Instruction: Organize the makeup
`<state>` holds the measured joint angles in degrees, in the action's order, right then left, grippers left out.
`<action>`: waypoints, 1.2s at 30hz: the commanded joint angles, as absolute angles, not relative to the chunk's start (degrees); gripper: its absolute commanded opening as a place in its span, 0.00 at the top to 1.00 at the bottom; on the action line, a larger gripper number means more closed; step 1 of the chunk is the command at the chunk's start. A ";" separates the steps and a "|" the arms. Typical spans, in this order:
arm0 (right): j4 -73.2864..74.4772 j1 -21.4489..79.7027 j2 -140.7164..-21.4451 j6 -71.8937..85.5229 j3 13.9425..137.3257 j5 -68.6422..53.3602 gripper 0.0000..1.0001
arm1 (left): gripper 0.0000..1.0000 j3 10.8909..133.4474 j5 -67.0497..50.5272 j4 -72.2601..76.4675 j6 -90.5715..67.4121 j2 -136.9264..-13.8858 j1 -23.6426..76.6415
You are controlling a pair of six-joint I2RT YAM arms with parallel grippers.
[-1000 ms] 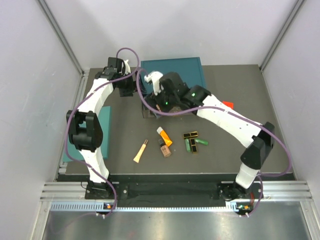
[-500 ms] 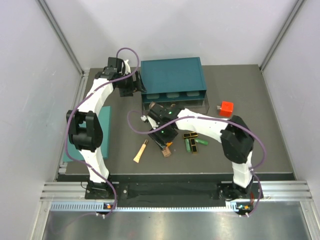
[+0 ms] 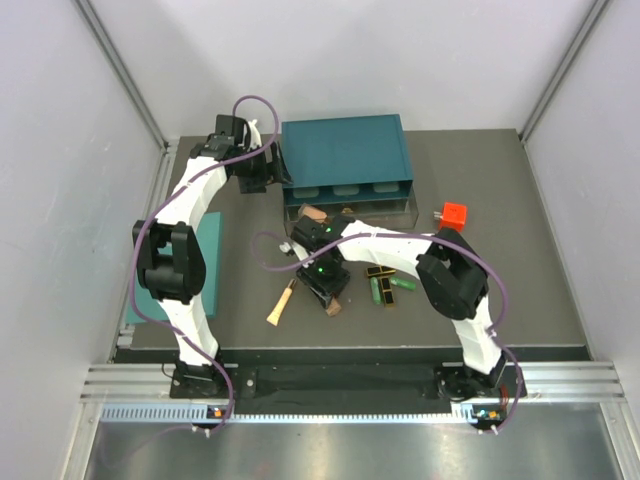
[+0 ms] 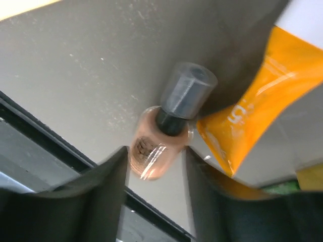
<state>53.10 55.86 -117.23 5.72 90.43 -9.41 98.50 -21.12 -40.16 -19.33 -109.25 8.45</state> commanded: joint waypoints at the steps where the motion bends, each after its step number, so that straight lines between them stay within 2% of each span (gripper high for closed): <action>1: 51.85 55.99 -119.88 5.98 93.07 -13.97 0.67 | 0.10 97.38 -21.01 -40.69 -18.28 -107.93 8.61; 3: 53.78 55.99 -121.89 5.71 93.95 -14.41 0.69 | 0.10 97.30 -21.09 -40.61 -18.19 -107.76 8.61; 5: 54.58 55.99 -122.34 5.36 94.57 -14.24 0.75 | 0.10 97.21 -21.18 -40.43 -18.19 -107.75 8.61; 7: 54.67 55.99 -122.34 5.19 94.31 -13.62 0.75 | 0.10 97.21 -21.27 -40.34 -18.28 -107.75 8.61; 14: 55.81 56.34 -124.63 4.75 94.31 -13.71 0.67 | 0.10 97.12 -21.44 -40.17 -18.46 -107.84 8.61; 23: 55.29 57.13 -125.77 4.83 94.04 -12.75 0.53 | 0.10 97.03 -21.27 -39.99 -18.72 -107.67 8.61; 26: 54.76 57.22 -125.95 4.92 93.87 -12.05 0.59 | 0.10 96.94 -21.27 -40.08 -18.72 -107.67 8.61; 27: 54.67 57.22 -125.77 4.92 93.52 -11.87 0.69 | 0.10 97.03 -21.27 -39.90 -18.63 -107.67 8.61; 30: 54.41 57.39 -124.55 4.83 93.17 -10.38 0.90 | 0.10 97.21 -21.01 -39.99 -18.55 -107.67 8.61; 36: 52.39 57.39 -114.80 1.94 89.66 -7.74 1.00 | 0.09 97.47 -20.57 -40.08 -18.54 -107.84 8.53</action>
